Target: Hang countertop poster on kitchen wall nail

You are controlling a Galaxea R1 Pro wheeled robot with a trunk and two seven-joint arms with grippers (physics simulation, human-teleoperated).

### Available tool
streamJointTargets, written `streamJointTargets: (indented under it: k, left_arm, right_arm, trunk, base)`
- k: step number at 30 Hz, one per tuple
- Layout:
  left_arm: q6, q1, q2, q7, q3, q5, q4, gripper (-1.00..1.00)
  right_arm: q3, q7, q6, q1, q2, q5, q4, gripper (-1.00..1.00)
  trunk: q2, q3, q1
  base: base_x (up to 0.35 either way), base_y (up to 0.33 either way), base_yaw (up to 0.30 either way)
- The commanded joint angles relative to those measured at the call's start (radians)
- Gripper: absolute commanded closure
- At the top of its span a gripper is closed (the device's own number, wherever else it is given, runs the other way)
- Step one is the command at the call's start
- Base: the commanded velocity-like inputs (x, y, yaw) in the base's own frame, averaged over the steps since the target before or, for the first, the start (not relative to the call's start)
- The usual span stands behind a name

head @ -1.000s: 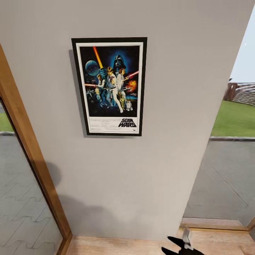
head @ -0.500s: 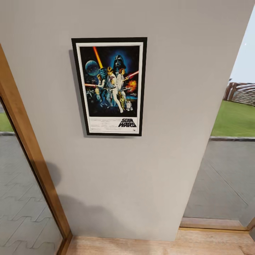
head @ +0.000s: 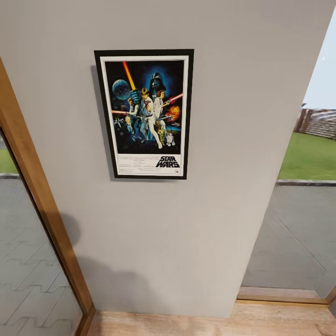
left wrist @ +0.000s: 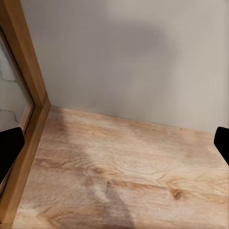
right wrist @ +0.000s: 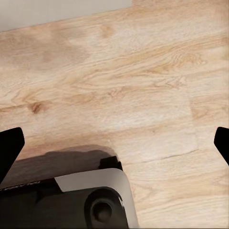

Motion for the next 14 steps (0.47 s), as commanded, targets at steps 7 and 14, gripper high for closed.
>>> streamJointTargets:
  k: [7, 14]
  left_arm:
    - [0.001, 0.0, 0.0, -0.007, 0.001, 0.005, 0.0, -1.0]
    - [0.001, 0.0, 0.0, -0.006, 0.001, 0.005, 0.0, -1.0]
  right_arm:
    - [0.005, 0.005, -0.007, -0.001, 0.001, -0.01, 0.005, -1.0]
    - [0.005, 0.005, -0.007, 0.0, 0.001, -0.01, 0.005, -1.0]
  trunk:
    - [-0.001, -0.001, 0.0]
    - [-0.001, -0.001, 0.0]
  base:
    - [0.0, 0.0, 0.0]
    - [0.0, 0.0, 0.0]
